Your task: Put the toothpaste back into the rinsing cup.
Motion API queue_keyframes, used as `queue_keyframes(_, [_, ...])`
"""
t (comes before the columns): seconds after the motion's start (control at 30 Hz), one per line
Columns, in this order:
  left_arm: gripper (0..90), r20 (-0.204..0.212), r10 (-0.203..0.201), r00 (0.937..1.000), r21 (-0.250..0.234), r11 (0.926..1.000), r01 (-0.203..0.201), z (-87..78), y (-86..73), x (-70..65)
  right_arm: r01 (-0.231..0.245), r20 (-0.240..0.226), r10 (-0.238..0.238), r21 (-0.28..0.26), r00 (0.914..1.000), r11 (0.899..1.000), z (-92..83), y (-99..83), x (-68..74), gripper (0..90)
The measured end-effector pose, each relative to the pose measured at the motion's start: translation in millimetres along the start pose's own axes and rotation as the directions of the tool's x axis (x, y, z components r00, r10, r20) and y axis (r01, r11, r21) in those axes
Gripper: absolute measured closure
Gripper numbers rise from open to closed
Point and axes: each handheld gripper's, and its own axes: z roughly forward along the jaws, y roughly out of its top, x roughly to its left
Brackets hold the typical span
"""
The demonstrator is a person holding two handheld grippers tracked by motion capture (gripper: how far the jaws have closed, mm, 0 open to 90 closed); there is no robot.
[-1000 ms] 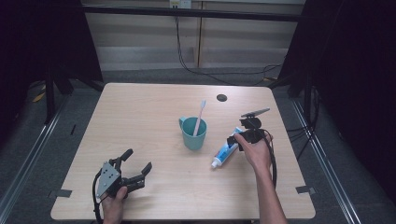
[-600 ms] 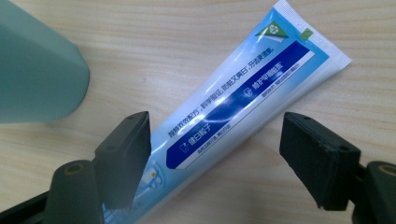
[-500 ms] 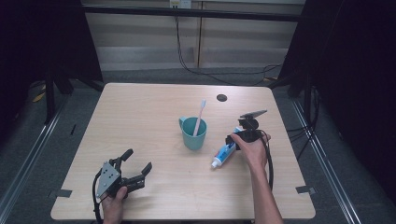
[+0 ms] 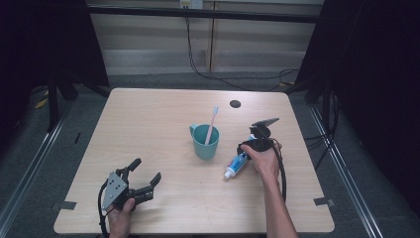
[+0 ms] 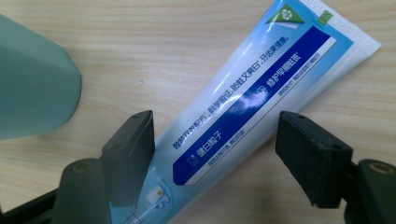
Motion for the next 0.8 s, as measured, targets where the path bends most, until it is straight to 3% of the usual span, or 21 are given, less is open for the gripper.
queue_keyframes(0.3, [15.8, 0.001, -0.003, 1.0000, 0.000, 1.0000, 0.003, 0.0, 0.0, -0.2, -0.017, 0.017, 0.016, 0.015, 0.9997, 1.000, 2.3, 3.1, 0.9, 27.6])
queue_keyframes(0.63, [15.8, 0.002, -0.004, 1.0000, -0.001, 1.0000, 0.004, 0.0, -0.1, -0.2, -0.018, 0.027, 0.017, 0.021, 0.9995, 1.000, 9.3, 2.9, -1.9, 20.9])
queue_keyframes(0.67, [15.8, 0.005, -0.006, 1.0000, -0.002, 1.0000, 0.006, 0.0, -0.1, -0.2, -0.027, 0.005, 0.027, 0.031, 0.9996, 0.999, 12.3, 2.9, -3.3, 22.9])
queue_keyframes(0.8, [15.8, 0.005, -0.004, 1.0000, -0.001, 1.0000, 0.004, -0.1, -0.1, -0.1, -0.001, 0.009, 0.001, 0.037, 1.0000, 0.999, 11.7, 2.3, 0.8, 33.3])
